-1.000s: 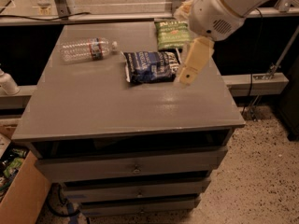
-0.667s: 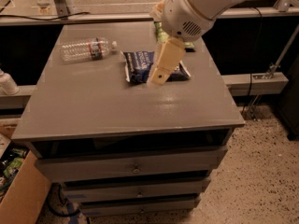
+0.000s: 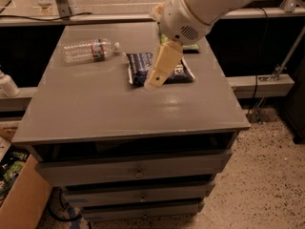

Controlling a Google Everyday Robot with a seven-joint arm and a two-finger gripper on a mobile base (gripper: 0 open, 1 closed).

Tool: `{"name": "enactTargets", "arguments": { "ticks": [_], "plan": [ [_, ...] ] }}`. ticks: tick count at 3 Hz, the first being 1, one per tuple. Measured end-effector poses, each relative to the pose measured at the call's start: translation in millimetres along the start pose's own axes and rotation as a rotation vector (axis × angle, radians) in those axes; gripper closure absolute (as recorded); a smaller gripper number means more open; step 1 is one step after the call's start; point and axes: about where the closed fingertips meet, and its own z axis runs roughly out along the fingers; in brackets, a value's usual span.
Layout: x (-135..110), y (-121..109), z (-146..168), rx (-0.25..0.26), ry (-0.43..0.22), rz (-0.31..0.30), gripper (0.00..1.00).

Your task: Pick water bottle

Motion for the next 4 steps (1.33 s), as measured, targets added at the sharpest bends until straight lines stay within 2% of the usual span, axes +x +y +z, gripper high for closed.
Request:
{"name": "enactTargets", "arguments": {
  "ticks": [1,2,4],
  "plan": [
    [-14.8,-24.9,36.6,0.022,-0.049,-0.034,0.0],
    [-26.6,-59.7,74.9,0.026,-0.083,-0.057,0.0],
    [-32.1,-131.0,152.1,-0.01,-0.115,-0.034,0.0]
  ]
}}
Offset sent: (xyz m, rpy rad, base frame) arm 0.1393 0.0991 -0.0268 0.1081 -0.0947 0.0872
